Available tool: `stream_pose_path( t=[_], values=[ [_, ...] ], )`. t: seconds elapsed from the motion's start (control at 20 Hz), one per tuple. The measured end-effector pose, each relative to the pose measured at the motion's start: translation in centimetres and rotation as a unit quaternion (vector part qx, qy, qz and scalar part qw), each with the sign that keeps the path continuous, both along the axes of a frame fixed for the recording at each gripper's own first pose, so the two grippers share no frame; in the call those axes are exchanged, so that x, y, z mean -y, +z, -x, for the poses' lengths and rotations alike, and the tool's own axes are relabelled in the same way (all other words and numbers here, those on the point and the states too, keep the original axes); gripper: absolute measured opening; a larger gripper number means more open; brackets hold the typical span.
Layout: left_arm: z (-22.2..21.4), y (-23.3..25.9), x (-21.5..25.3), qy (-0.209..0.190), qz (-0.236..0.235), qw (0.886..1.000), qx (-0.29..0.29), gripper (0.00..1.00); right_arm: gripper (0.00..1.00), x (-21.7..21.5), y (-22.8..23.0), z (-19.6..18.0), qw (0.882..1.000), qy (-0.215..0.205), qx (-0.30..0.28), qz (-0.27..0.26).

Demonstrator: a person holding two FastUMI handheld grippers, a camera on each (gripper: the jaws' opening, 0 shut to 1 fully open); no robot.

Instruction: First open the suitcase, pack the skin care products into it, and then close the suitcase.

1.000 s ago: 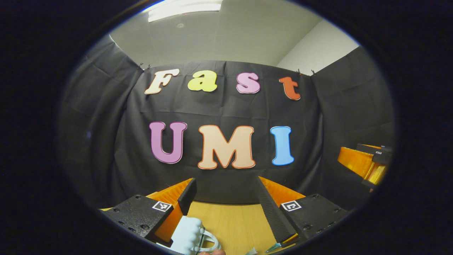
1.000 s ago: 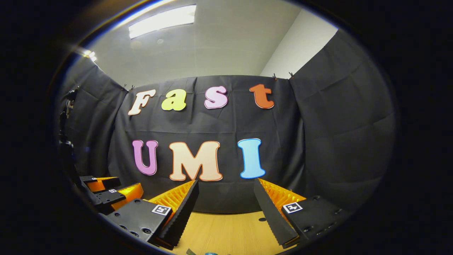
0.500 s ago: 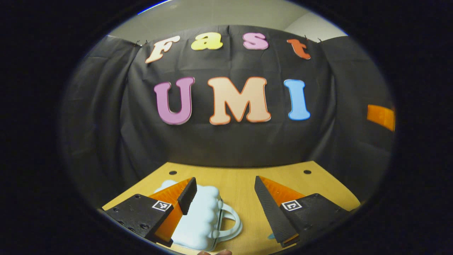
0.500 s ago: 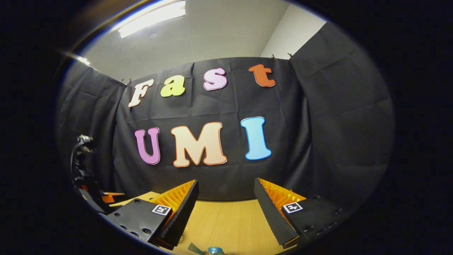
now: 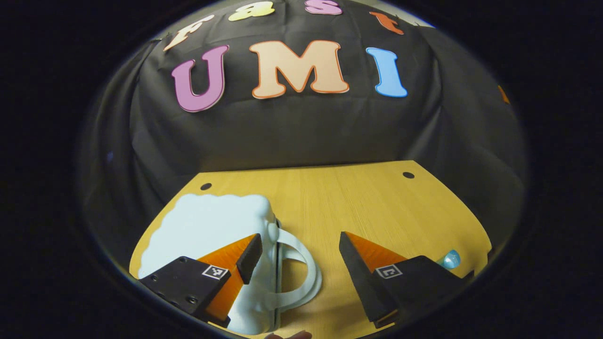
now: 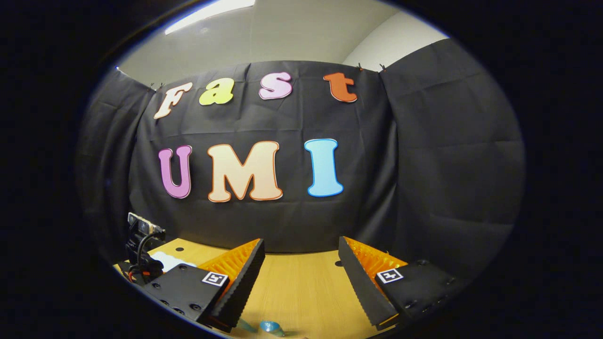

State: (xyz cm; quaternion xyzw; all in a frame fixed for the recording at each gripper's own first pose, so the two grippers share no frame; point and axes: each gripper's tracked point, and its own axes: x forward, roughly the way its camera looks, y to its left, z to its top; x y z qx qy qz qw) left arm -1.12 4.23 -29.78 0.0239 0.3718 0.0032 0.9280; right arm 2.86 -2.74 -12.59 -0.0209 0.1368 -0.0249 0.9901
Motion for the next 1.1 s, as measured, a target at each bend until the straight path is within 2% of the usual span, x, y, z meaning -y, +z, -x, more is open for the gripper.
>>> stream_pose_path(
  t=[0.2,0.4,0.5,0.75,0.85,0.9,1.0,1.1],
  values=[
    [0.3,-3.0,1.3,0.000,0.018,0.998,-0.052,0.98,0.98,0.6,-1.2,-0.2,1.000,-0.007,-0.017,0.013],
    [1.1,-6.2,1.7,0.016,0.029,0.994,-0.108,0.98,0.98,1.2,-1.7,-0.4,0.999,-0.012,-0.023,0.021],
    [1.3,-7.4,2.4,0.011,0.036,0.991,-0.128,0.93,0.98,1.5,-1.8,-0.5,0.999,-0.014,-0.024,0.022],
    [1.8,-10.0,2.9,0.014,0.052,0.982,-0.179,0.92,0.97,1.8,-2.2,-0.5,0.999,-0.016,-0.027,0.026],
    [1.8,-9.9,2.7,0.009,0.051,0.982,-0.182,0.87,0.98,2.1,-2.3,-0.5,0.999,-0.018,-0.026,0.030],
    [1.8,-9.9,2.0,0.009,0.037,0.983,-0.181,0.72,0.97,2.2,-2.4,-0.4,0.999,-0.019,-0.026,0.029],
    [1.8,-10.0,0.7,0.018,0.028,0.982,-0.184,0.36,0.97,2.4,-2.5,-0.5,0.999,-0.022,-0.026,0.024],
    [2.2,-10.4,0.5,0.023,0.048,0.978,-0.202,0.11,0.98,2.2,-2.7,-0.6,0.999,-0.021,-0.025,0.018]
  ],
)
